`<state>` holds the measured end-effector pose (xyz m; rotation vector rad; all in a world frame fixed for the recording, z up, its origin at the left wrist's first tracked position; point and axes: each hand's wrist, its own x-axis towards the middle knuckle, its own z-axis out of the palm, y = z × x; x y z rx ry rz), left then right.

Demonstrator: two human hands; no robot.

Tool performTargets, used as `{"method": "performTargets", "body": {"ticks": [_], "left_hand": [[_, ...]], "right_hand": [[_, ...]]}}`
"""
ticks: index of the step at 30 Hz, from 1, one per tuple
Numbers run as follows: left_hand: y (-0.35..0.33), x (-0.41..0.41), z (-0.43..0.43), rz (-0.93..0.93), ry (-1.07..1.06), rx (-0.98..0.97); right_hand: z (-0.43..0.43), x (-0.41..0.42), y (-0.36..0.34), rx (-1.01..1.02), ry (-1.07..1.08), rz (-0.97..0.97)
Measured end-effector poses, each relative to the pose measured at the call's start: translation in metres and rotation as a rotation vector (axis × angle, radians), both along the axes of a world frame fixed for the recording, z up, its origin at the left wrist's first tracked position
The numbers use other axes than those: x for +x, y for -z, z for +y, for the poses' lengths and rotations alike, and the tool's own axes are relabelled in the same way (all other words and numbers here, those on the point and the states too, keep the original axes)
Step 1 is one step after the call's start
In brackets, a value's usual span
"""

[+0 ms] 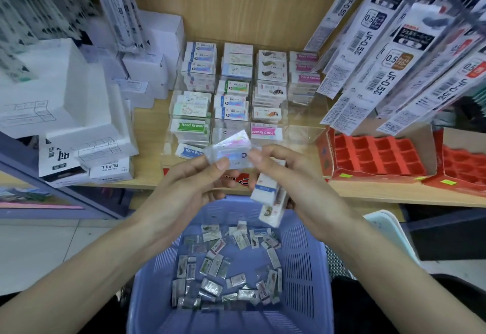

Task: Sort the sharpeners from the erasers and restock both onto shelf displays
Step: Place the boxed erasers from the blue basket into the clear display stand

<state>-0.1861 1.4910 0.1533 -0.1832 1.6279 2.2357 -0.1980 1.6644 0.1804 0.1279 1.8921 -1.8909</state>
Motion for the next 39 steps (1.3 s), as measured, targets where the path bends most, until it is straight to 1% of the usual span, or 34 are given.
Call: {"method": "performTargets", "body": {"ticks": [4, 7, 10, 14, 18, 22, 27, 30, 34, 39], "left_hand": [[0.001, 0.000, -0.001, 0.017, 0.085, -0.011], [-0.004, -0.002, 0.001, -0.009, 0.043, 0.037], [-0.003, -0.006, 0.002, -0.057, -0.059, 0.010], [0.000, -0.009, 0.002, -0.056, -0.147, -0.016], [0.004, -0.012, -0.002, -0.011, -0.172, -0.073], [0.005, -0.012, -0.007, 0.010, -0.175, -0.137], [0.002, -0.012, -0.005, 0.077, -0.116, -0.332], [0.004, -0.013, -0.005, 0.106, -0.056, -0.392], [0.006, -0.013, -0.005, 0.116, 0.011, -0.384], [0.006, -0.014, -0.009, 0.095, 0.152, -0.373]], "right_hand": [[-0.001, 0.004, 0.005, 0.046, 0.028, 0.112], [0.001, 0.004, 0.006, 0.064, 0.000, 0.146], [0.002, 0.004, 0.006, 0.039, 0.011, 0.115], [0.006, 0.001, 0.007, -0.022, 0.069, 0.061], [0.008, -0.003, 0.010, -0.085, 0.088, 0.043], [0.008, -0.004, 0.011, -0.053, 0.114, 0.086], [0.005, -0.004, 0.011, -0.039, 0.079, 0.108], [0.006, -0.004, 0.012, 0.001, 0.002, 0.180], [0.004, -0.003, 0.012, 0.056, -0.070, 0.299], [0.003, -0.009, 0.009, 0.219, -0.130, 0.297]]}}
